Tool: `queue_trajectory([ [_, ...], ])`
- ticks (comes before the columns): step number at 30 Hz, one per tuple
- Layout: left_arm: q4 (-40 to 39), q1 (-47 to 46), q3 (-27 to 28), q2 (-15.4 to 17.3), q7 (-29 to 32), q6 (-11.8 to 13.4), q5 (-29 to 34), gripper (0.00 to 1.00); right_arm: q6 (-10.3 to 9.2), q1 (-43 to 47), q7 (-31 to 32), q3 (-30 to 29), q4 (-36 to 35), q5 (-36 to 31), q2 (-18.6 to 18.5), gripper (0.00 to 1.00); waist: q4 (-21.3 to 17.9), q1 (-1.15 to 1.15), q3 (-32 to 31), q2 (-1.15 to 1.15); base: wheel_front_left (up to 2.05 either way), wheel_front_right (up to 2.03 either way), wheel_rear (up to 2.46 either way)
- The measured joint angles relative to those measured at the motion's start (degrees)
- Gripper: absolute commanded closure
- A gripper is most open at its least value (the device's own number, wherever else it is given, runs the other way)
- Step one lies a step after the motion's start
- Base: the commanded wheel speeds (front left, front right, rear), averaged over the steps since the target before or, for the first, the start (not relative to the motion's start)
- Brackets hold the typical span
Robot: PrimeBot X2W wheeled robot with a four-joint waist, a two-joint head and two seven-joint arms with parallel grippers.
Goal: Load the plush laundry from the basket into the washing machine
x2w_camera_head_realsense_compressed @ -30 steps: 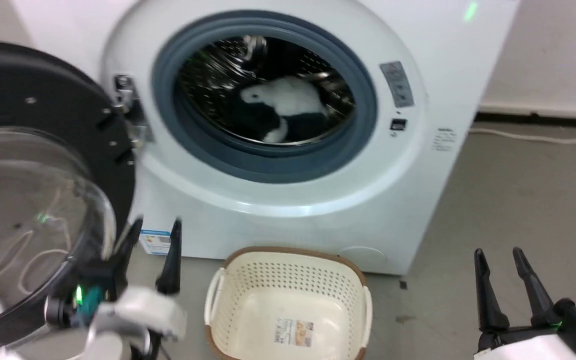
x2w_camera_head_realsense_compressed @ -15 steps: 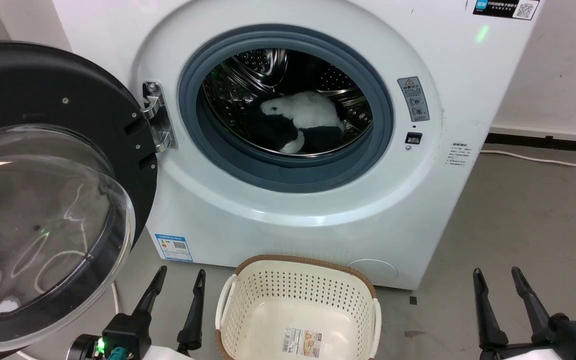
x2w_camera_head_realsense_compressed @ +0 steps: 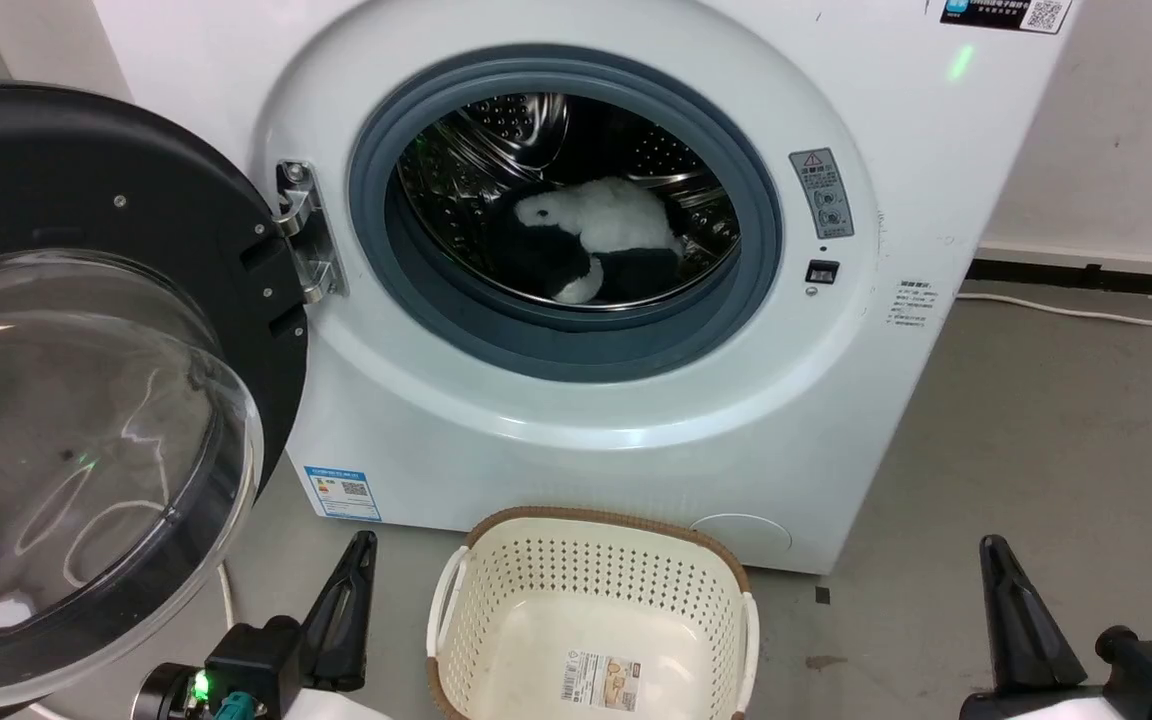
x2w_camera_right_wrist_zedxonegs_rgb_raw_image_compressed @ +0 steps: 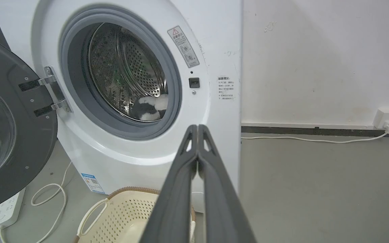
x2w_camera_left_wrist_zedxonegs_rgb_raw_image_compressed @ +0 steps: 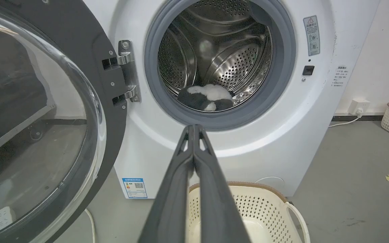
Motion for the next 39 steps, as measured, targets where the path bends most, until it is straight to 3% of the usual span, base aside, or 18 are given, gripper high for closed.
queue_trajectory([
  [39,-1.9,0.0,3.2,-2.2,4.7,0.0,3.7,1.0,0.0,-1.0,4.8,0.9,-0.8,-2.7,0.0,1.0,-1.2,0.0,0.5,0.0,0.0,0.0,0.0],
])
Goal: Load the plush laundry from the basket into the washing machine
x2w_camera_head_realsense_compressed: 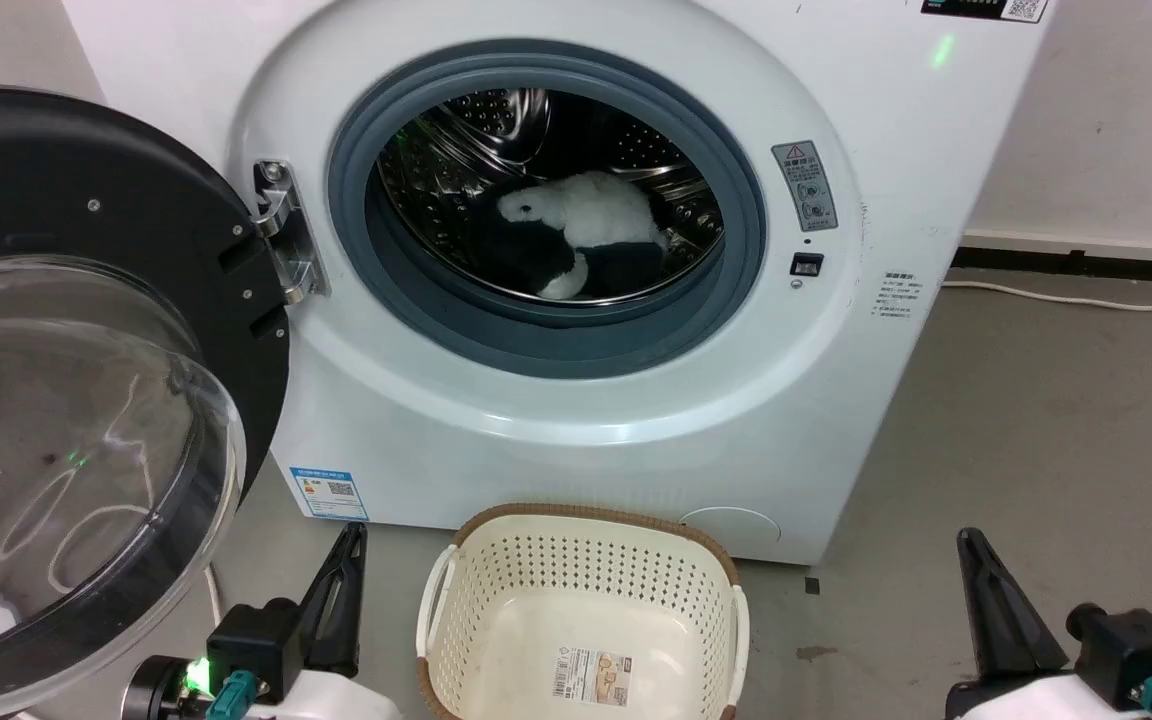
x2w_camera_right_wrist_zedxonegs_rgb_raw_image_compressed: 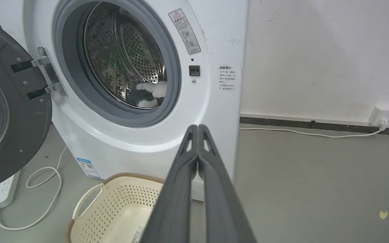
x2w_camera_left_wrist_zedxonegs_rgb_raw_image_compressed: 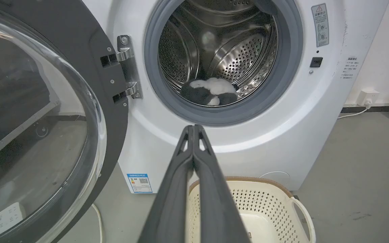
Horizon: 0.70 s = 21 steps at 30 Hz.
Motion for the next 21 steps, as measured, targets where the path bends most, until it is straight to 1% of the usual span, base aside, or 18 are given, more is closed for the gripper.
queue_trajectory([
  [21,-1.1,0.0,1.7,-1.4,2.4,0.2,2.5,1.0,0.0,-0.6,2.3,0.4,-0.6,-1.7,0.0,1.0,-0.6,0.0,0.3,0.0,0.0,0.0,0.0],
])
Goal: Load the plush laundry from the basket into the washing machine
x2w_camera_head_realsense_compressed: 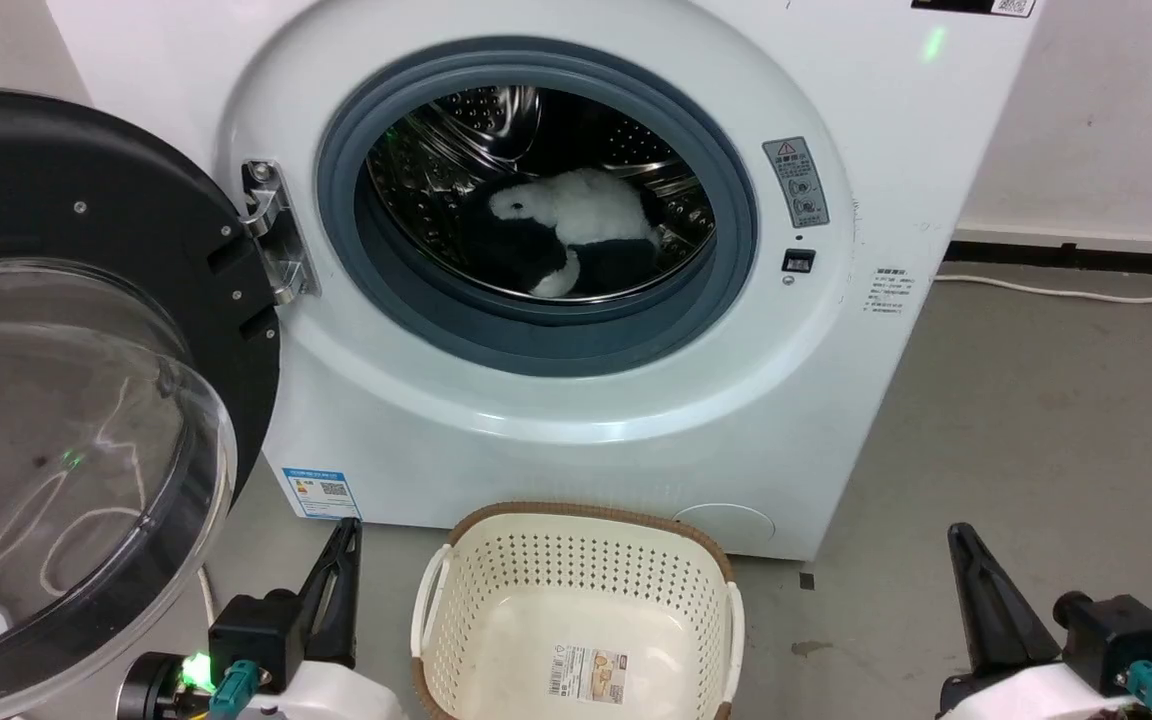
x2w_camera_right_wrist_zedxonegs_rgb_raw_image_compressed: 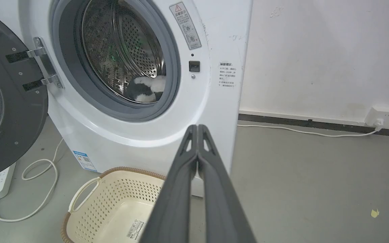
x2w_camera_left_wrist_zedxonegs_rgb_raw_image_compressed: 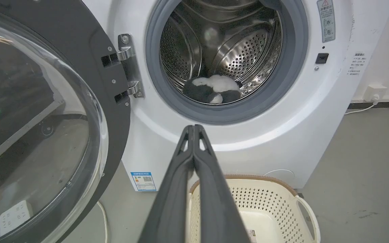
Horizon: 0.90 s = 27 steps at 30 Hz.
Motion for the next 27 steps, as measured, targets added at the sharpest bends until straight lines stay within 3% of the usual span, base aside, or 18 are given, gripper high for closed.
queue_trajectory([
  [27,-1.6,-0.2,2.1,-1.5,3.0,0.3,2.6,1.0,0.0,-1.1,3.0,0.6,-0.9,-1.9,0.0,1.0,-0.8,0.0,0.4,0.0,0.0,0.0,0.0],
])
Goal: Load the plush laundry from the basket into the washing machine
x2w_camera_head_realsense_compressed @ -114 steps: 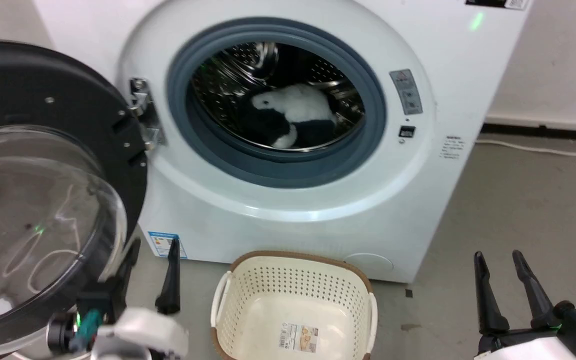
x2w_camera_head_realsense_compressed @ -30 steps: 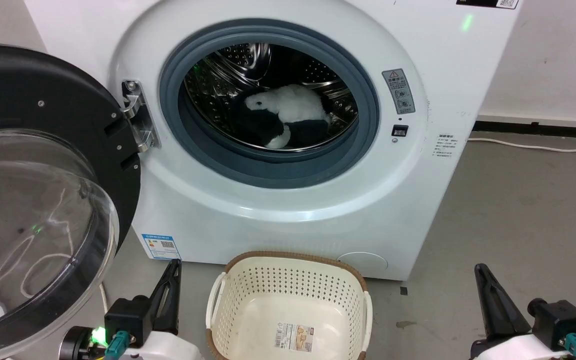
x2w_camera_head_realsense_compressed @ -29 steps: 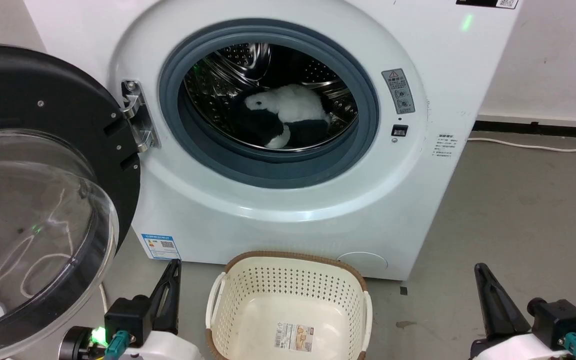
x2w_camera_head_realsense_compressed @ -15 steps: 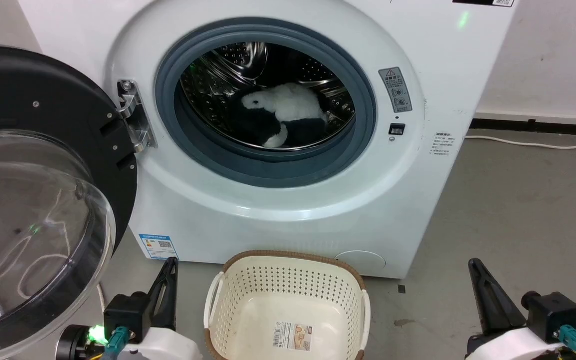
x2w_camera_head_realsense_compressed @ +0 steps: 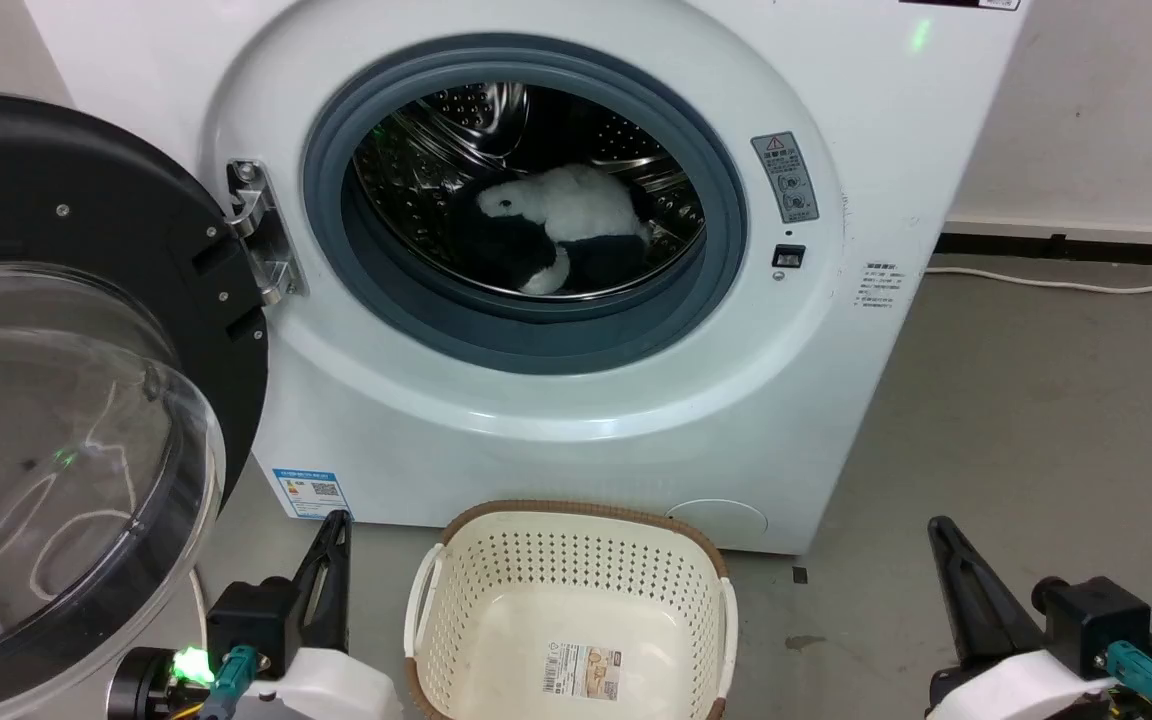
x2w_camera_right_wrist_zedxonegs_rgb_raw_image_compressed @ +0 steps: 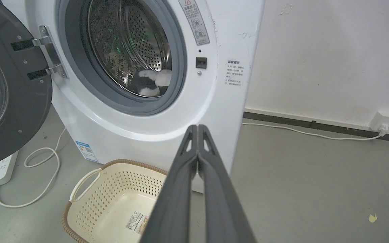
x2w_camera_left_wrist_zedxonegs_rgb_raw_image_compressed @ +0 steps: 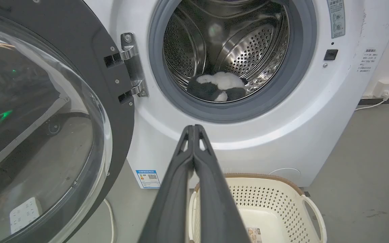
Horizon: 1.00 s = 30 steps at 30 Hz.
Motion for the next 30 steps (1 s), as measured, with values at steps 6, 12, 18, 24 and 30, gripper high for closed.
queue_trajectory([
  [6,-0.5,0.0,0.6,-0.6,1.4,0.1,1.0,1.0,0.0,-0.9,1.4,0.2,-0.3,-0.7,0.0,1.0,-0.3,0.0,0.1,0.0,0.0,0.0,0.0],
  [12,-0.8,0.0,1.2,-0.8,1.9,0.2,1.6,1.0,0.0,-1.0,1.9,0.3,-0.4,-1.2,0.0,1.0,-0.5,0.0,0.2,0.0,0.0,0.0,0.0],
  [18,-1.1,0.0,1.7,-1.1,2.5,0.3,2.0,1.0,0.0,-1.2,2.5,0.5,-0.6,-1.7,0.0,1.0,-0.6,0.0,0.3,0.0,0.0,0.0,0.0],
  [24,-1.5,-0.1,2.2,-1.5,3.5,0.4,2.6,1.0,0.0,-1.3,3.5,0.7,-0.7,-2.2,0.0,1.0,-0.8,0.0,0.4,0.0,0.0,0.0,0.0],
  [30,-1.8,-0.1,2.5,-2.1,4.1,0.4,3.5,1.0,0.0,-2.0,4.2,0.8,-1.0,-2.6,0.0,1.0,-1.0,0.0,0.5,0.0,0.0,0.0,0.0],
])
